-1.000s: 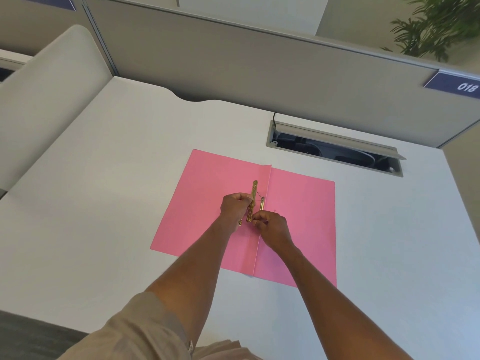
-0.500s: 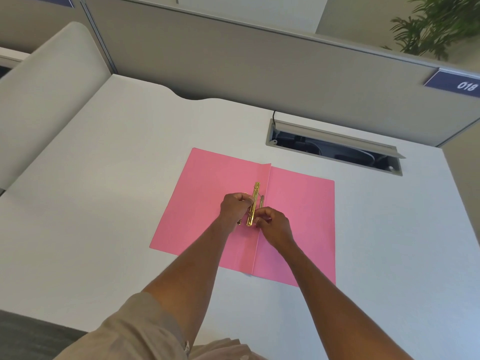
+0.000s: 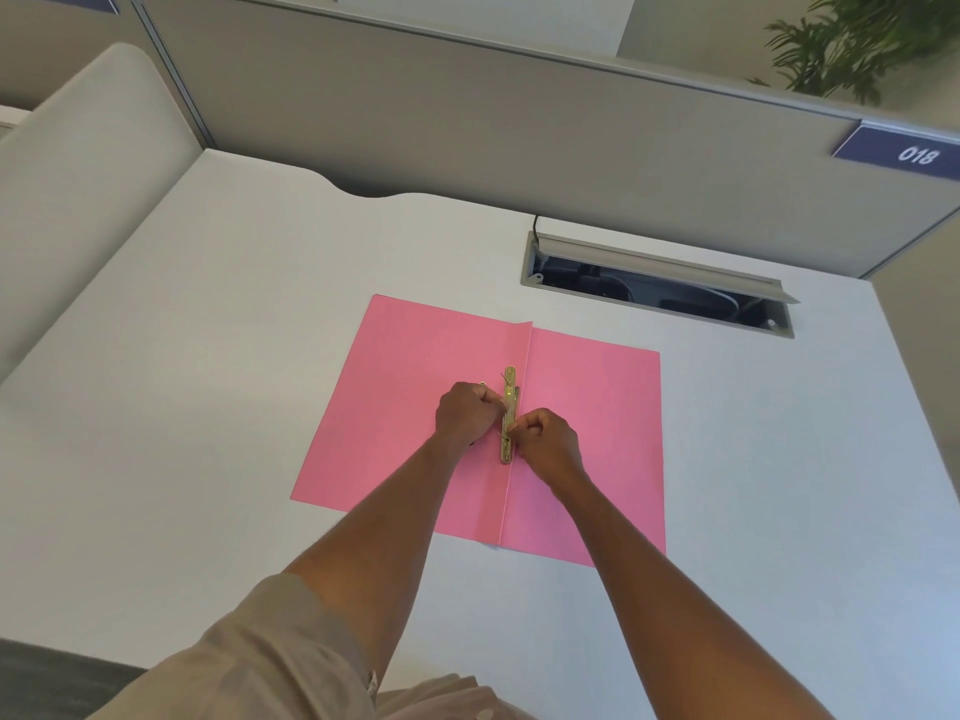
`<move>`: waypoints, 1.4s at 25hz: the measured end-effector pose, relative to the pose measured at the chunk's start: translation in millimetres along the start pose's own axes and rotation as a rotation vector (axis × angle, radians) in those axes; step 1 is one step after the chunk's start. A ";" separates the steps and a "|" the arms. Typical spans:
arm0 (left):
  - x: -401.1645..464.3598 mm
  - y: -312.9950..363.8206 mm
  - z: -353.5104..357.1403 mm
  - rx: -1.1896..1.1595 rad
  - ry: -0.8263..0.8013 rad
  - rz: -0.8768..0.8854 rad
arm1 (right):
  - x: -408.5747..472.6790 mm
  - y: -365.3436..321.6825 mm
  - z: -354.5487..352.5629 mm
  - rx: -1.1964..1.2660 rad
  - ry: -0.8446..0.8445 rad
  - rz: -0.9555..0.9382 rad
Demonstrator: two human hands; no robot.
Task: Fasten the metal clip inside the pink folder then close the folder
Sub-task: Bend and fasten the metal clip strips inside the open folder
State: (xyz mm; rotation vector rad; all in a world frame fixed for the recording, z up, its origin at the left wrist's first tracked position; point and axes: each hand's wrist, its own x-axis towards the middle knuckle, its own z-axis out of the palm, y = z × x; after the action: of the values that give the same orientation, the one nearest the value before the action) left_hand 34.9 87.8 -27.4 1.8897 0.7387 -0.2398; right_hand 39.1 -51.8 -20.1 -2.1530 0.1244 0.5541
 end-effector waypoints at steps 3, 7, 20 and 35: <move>1.1 3.7 1.1 0.103 -0.013 0.034 | 2.9 -1.0 0.9 -0.052 0.017 0.023; -0.7 5.0 3.5 0.168 -0.009 0.052 | 3.4 -3.0 2.1 -0.104 0.044 0.028; -5.5 -20.7 3.4 0.365 -0.036 0.393 | 17.3 -9.0 -3.2 -0.162 -0.067 0.126; -12.5 -12.7 3.6 0.572 0.021 0.384 | 62.7 -45.2 -16.0 -0.415 0.068 -0.241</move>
State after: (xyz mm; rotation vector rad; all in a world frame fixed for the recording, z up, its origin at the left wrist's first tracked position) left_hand 18.1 83.2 -32.6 2.5343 0.3178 -0.1989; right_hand 113.6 -30.1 -5.3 -2.5435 -0.2312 0.3903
